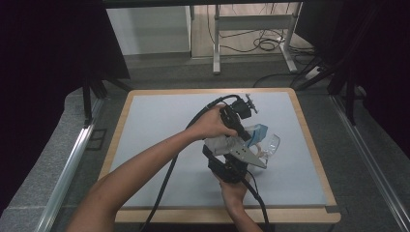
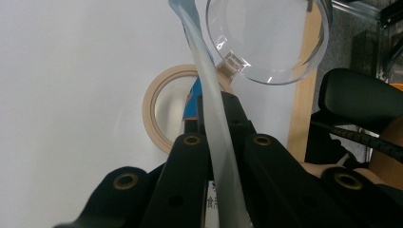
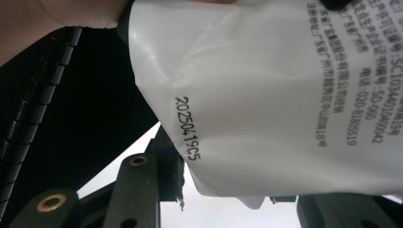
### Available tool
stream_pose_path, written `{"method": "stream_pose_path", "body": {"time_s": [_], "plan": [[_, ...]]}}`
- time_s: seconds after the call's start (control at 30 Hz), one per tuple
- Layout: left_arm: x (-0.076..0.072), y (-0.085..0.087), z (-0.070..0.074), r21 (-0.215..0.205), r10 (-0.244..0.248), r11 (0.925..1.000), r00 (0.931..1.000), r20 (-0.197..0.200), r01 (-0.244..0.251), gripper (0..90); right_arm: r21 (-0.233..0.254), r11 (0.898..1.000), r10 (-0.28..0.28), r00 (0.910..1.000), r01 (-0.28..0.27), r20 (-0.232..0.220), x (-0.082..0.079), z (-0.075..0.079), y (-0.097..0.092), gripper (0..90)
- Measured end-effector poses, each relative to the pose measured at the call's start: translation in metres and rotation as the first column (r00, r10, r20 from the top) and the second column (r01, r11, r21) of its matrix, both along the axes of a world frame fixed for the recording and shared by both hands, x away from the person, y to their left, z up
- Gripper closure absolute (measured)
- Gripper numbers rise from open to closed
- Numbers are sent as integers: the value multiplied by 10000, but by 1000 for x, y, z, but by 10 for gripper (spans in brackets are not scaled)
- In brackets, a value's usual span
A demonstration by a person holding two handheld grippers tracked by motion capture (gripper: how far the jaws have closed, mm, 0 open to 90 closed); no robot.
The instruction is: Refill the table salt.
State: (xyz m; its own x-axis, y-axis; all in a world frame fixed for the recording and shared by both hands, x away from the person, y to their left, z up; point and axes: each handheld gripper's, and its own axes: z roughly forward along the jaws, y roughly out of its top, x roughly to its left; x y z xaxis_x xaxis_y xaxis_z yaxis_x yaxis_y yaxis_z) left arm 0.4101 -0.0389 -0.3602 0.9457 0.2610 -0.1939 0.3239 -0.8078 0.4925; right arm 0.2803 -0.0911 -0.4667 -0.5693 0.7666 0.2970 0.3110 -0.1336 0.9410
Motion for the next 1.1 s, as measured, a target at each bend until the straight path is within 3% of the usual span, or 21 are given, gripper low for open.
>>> {"method": "stream_pose_path", "body": {"time_s": [1.1], "plan": [[-2, -2, 0, 9, -46, 10000, 10000, 13, 46, 899, 14, 10000, -37, 9999, 37, 104, 0, 3, -2, 571]]}}
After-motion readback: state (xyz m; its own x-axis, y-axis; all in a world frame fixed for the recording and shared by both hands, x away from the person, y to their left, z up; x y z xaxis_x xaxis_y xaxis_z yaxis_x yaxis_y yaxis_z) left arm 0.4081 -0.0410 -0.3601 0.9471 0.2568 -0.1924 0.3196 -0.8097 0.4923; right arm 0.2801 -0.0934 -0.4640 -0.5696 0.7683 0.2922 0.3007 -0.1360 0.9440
